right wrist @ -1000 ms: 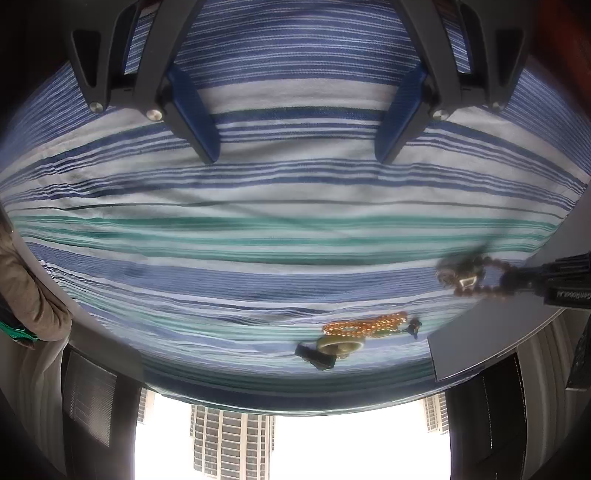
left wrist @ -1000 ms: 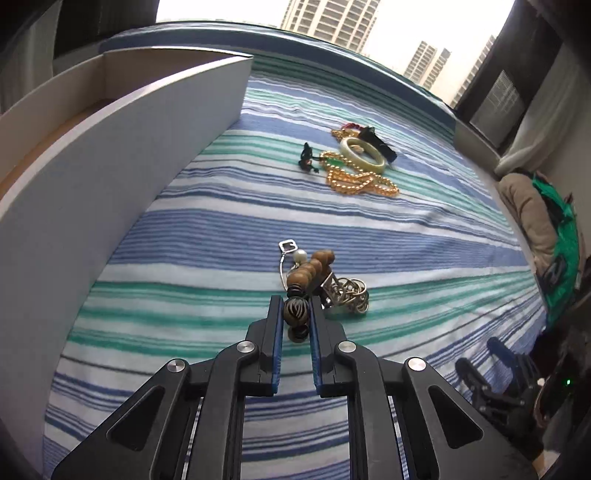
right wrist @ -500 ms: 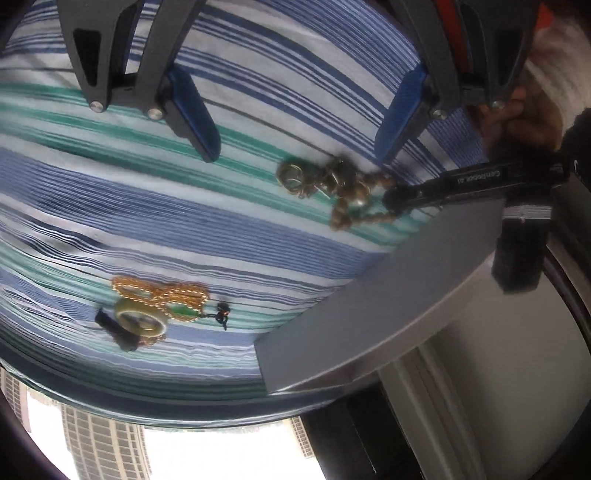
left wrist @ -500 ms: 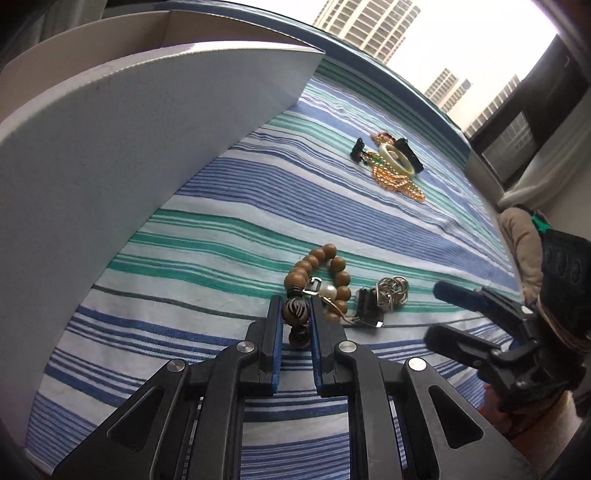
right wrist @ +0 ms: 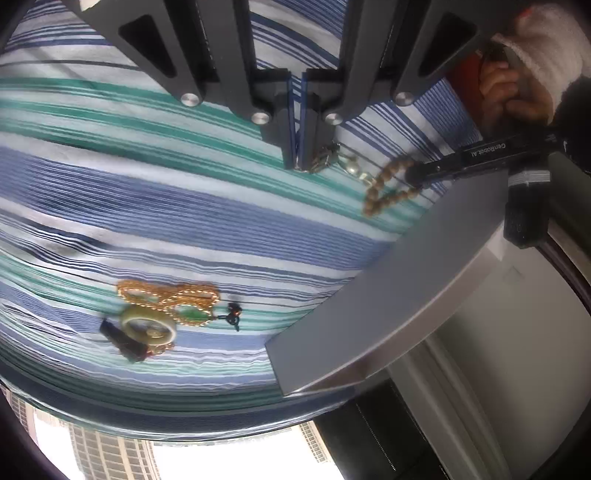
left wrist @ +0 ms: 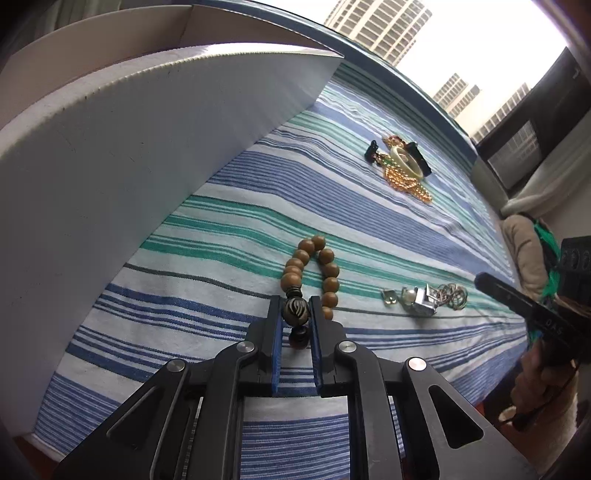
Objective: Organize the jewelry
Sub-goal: 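Grasp the wooden bead bracelet with the left tool while the right tool grasps the silver charms, then carry the wooden bracelet and charms into the box and release both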
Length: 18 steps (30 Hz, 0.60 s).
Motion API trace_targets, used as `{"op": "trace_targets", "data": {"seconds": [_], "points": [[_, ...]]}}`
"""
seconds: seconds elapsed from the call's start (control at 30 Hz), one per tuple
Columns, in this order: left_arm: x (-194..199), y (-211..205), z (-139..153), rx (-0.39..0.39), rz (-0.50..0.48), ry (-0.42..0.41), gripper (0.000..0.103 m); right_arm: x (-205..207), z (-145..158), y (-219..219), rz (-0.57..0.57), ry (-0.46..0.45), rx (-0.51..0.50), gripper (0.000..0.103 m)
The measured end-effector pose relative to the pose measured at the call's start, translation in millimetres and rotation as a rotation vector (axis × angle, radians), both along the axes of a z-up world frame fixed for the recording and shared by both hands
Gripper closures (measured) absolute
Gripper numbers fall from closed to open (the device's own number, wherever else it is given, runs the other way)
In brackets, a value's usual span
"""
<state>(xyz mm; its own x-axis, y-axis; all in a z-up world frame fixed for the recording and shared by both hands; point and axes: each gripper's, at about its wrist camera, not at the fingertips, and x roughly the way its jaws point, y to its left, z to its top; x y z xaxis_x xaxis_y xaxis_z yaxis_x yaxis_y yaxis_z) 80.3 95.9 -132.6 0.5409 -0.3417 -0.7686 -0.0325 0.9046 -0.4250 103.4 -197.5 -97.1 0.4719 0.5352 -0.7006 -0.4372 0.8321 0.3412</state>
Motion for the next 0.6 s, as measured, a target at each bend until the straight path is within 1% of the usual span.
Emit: {"op": "trace_targets", "data": {"seconds": [0.07, 0.17, 0.23, 0.27, 0.3, 0.33, 0.37, 0.4, 0.43, 0.47, 0.6], "points": [[-1, -1, 1, 0.015, 0.000, 0.001, 0.091, 0, 7, -22, -0.046, -0.006, 0.009, 0.102], [-3, -1, 0, 0.029, -0.006, 0.012, 0.091, 3, 2, -48, -0.121, 0.002, -0.020, 0.102], [-3, -3, -2, 0.040, -0.015, 0.022, 0.091, 6, -5, -57, -0.135, 0.020, -0.034, 0.098], [-4, -3, -3, 0.048, -0.012, 0.027, 0.091, 3, -7, -57, -0.124, 0.025, -0.043, 0.091], [-6, -2, -3, 0.049, -0.007, 0.026, 0.091, 2, -8, -55, -0.105, 0.023, -0.049, 0.081], [-7, -1, -3, 0.046, -0.003, 0.022, 0.091, -2, -8, -53, -0.089, 0.008, -0.056, 0.057], [-6, -1, -3, 0.047, 0.001, 0.021, 0.091, -5, -8, -48, -0.066, -0.019, -0.063, 0.045], [-5, -1, -3, 0.052, 0.003, 0.021, 0.091, -9, -9, -42, -0.031, -0.046, -0.079, 0.044], [-4, -2, -3, 0.061, 0.008, 0.021, 0.087, -9, -11, -31, 0.010, -0.064, -0.107, 0.044], [-3, -2, -2, 0.073, 0.011, 0.020, 0.086, -9, -15, -23, 0.046, -0.079, -0.141, 0.044], [0, -10, 0, 0.146, 0.007, 0.019, 0.084, 2, -45, 13, 0.182, -0.109, -0.309, 0.046]]}}
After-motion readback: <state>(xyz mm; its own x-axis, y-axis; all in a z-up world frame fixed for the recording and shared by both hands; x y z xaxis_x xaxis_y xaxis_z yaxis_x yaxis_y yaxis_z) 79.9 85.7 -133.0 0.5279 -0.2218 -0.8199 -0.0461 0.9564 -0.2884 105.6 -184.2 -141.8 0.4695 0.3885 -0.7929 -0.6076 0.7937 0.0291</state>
